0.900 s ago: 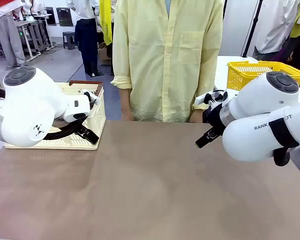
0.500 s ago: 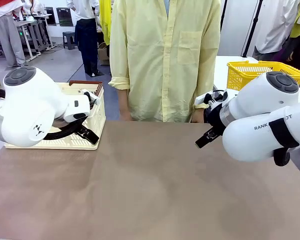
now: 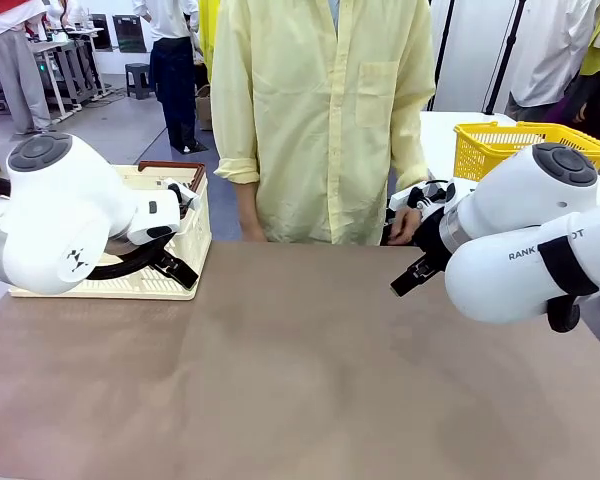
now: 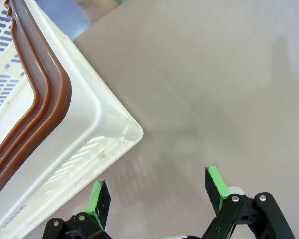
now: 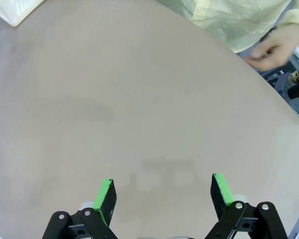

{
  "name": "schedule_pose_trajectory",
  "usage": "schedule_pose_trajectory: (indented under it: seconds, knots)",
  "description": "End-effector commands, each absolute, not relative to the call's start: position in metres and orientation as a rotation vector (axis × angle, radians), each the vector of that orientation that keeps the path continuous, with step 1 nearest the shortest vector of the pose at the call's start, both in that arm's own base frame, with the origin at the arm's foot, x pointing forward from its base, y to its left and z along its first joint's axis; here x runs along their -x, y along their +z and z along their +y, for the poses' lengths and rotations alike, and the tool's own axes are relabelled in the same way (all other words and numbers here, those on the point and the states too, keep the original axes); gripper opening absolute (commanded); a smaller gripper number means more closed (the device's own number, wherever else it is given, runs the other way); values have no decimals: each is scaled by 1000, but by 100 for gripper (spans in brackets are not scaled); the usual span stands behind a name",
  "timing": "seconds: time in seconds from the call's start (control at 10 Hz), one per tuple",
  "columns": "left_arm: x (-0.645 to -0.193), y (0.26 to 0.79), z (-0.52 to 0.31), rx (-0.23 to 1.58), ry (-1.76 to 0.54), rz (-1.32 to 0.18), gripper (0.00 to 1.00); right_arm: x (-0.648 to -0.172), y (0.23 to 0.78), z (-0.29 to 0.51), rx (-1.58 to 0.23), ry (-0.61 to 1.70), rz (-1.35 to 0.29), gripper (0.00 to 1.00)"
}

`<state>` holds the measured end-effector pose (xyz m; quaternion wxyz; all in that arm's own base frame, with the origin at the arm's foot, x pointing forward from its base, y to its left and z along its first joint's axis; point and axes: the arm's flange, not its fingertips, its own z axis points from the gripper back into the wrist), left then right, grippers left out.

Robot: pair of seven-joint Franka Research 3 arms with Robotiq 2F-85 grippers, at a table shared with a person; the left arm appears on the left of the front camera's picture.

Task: Place the drinks into the Shopping basket.
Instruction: Pick up one drink and place it into the Shopping basket.

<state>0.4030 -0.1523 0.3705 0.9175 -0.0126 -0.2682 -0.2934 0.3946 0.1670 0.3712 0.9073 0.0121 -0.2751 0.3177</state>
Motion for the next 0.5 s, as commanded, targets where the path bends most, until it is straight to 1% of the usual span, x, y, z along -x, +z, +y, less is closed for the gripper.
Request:
schedule_pose_trajectory:
  seconds: [0.0,0.4]
  knots:
    - [-403,371,-152,26,-603,-552,100,-395,371,167,-26,655,-568,100]
    - [-403,371,-152,26,-603,-552,100,-395,371,167,-26,655,-568,100]
